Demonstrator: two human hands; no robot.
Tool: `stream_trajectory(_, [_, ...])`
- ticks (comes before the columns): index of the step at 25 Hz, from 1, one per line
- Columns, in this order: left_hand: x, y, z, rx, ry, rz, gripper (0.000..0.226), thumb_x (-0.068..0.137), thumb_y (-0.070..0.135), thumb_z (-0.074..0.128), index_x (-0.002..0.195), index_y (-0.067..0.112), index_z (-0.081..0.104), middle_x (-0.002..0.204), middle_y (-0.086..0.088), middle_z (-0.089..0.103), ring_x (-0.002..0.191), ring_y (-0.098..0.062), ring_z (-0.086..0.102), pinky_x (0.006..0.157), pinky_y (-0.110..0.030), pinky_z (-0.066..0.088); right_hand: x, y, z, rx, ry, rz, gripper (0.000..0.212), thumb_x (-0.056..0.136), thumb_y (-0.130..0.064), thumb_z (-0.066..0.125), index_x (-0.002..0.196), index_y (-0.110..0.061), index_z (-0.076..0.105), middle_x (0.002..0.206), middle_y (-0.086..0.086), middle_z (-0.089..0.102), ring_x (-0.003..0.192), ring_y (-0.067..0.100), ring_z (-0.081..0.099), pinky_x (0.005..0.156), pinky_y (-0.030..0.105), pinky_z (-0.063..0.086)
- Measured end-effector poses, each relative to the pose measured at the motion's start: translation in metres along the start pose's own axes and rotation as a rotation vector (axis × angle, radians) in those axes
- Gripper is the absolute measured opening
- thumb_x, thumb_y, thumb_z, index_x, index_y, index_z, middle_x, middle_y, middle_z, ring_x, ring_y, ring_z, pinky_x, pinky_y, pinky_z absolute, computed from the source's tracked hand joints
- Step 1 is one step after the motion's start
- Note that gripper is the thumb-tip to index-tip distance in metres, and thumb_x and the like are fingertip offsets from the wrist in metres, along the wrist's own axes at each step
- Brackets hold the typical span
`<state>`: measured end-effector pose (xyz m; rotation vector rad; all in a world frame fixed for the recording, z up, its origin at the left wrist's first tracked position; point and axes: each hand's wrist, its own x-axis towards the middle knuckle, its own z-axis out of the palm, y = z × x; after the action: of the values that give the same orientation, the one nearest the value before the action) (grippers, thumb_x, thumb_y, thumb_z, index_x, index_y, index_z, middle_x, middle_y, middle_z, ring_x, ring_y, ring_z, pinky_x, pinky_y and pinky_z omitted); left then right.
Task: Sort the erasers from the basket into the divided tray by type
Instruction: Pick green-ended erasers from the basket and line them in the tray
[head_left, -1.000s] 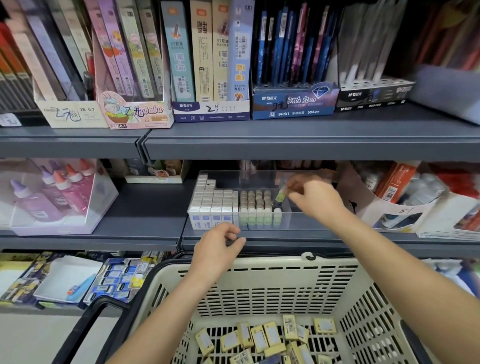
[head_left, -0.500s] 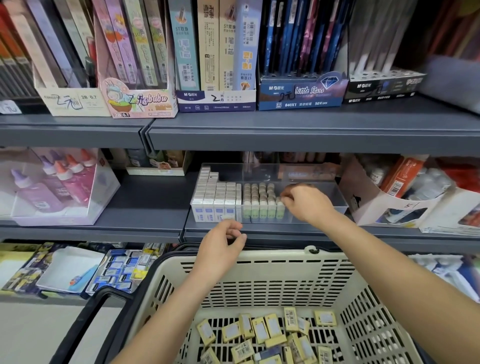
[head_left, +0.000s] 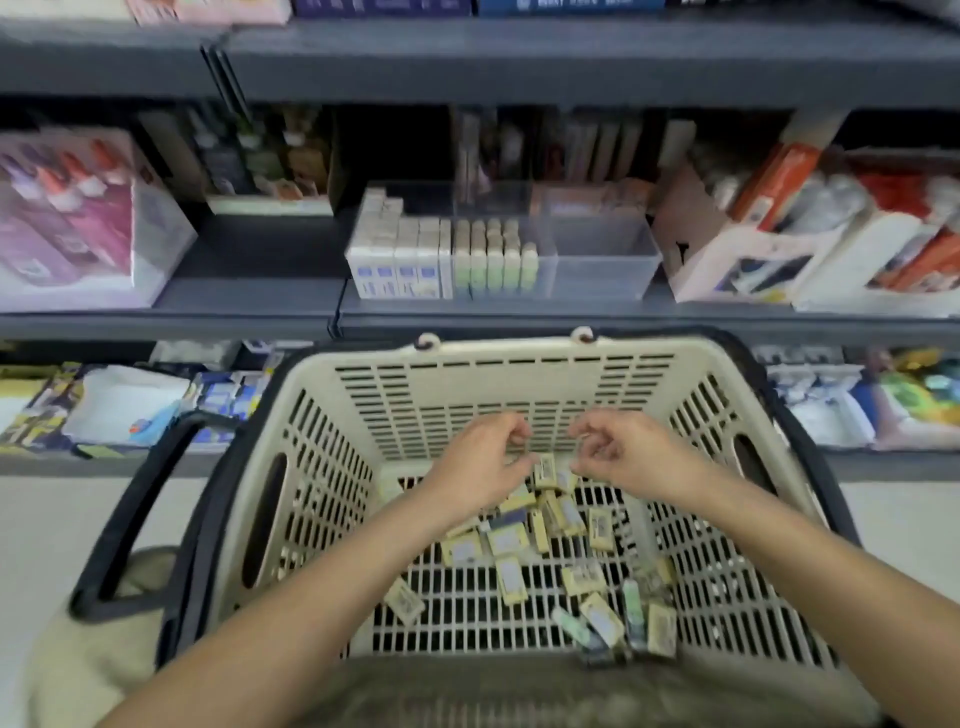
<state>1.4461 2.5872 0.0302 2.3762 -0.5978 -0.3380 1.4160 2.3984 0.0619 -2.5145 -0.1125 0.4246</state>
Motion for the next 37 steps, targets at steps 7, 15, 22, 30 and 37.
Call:
stream_trajectory(7, [-0.018,-0.011,0.098,0.419,-0.609,0.170,0.053,0.089,0.030,0.059,0.136,0.012,0.042,0.137,-0.011,0.045,0.126,-0.028,0.040,0.104,-0.039,0.036,-0.006,0.020,0.026,-0.168,-0.148,0.196,0.017,0.085,-0.025,0.063,0.101,-0.018,0.064,0.094,-0.006,0.060,0.084,0.012,0.057,0.073,0.024,0.045])
stream_trajectory(15, [-0.018,-0.059,0.071,0.263,-0.475,-0.083,0.040,0.089,0.031,0.059,0.124,0.015,0.050,0.122,-0.008,0.049,0.111,-0.023,0.049,0.087,-0.030,0.041,-0.015,0.053,0.074,-0.629,-0.641,0.257,0.013,0.080,0.000,0.062,0.092,-0.005,0.059,0.089,0.005,0.063,0.074,0.018,0.061,0.064,0.028,0.050])
stream_trajectory(22, [-0.017,-0.047,0.075,-0.104,-0.541,-0.167,0.025,0.085,0.032,0.066,0.105,0.018,0.061,0.107,0.000,0.063,0.095,-0.015,0.060,0.081,-0.027,0.050,-0.008,0.045,0.073,-0.143,-0.600,0.338,0.012,0.087,-0.005,0.057,0.098,-0.007,0.061,0.093,0.011,0.069,0.067,0.014,0.063,0.056,0.021,0.049])
stream_trajectory(30, [-0.016,-0.073,0.033,-0.445,-0.456,-0.514,0.019,0.089,0.017,0.062,0.074,0.013,0.052,0.068,-0.001,0.050,0.062,-0.007,0.054,0.065,-0.018,0.054,0.036,0.024,0.099,0.145,-0.238,0.223,0.015,0.090,-0.011,0.056,0.099,-0.007,0.067,0.094,0.007,0.069,0.070,0.011,0.059,0.065,0.023,0.047])
stream_trajectory(37, [-0.026,-0.093,0.024,-0.495,-0.406,-0.700,0.020,0.092,0.017,0.057,0.108,0.007,0.058,0.106,-0.011,0.063,0.097,-0.020,0.062,0.085,-0.030,0.054,0.051,0.014,0.130,-0.603,-0.290,-0.029,0.038,0.088,0.000,0.044,0.114,-0.023,0.060,0.106,0.005,0.058,0.091,0.026,0.059,0.060,0.033,0.048])
